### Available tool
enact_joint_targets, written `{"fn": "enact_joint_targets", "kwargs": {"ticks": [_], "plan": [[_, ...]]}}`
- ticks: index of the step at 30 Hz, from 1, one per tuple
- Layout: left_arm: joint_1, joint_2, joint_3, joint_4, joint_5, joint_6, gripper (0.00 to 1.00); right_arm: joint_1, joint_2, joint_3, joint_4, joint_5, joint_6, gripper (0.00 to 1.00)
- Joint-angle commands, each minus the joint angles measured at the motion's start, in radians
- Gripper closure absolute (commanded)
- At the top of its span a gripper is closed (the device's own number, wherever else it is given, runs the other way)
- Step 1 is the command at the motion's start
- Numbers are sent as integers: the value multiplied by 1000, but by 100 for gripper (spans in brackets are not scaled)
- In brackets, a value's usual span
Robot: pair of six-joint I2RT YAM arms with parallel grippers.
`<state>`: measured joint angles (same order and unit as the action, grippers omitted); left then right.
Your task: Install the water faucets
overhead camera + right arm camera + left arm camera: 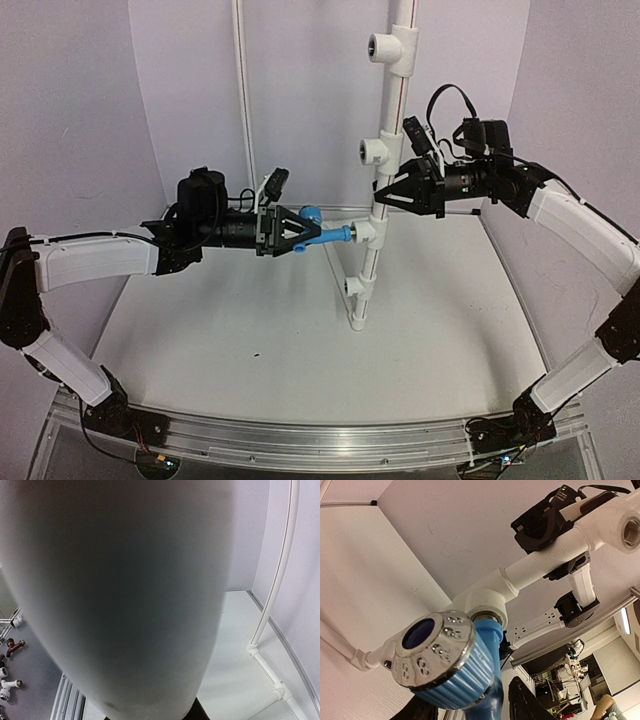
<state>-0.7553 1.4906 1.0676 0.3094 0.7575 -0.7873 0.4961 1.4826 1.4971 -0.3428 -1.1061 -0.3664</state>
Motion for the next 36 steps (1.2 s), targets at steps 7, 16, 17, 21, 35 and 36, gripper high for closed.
{"fn": "enact_joint_targets", "kwargs": {"ticks": [7,16,17,21,35,36], "plan": [[0,-77,42,-112,-87,404,61,5,-14,25,-131,-25,140,100],[-100,-124,73,-325,-281,931,66,4,-15,26,-133,-24,139,100],[-122,-121,78,-347,-323,988,66,4,-14,26,-132,-23,140,100],[-196,-104,83,-406,-460,1214,65,4,-13,27,-133,-18,142,100],[-225,-146,94,-396,-521,1272,42,5,-10,23,-134,-18,135,100],[-226,-139,111,-410,-504,1239,35,5,-9,22,-134,-18,134,100]]}}
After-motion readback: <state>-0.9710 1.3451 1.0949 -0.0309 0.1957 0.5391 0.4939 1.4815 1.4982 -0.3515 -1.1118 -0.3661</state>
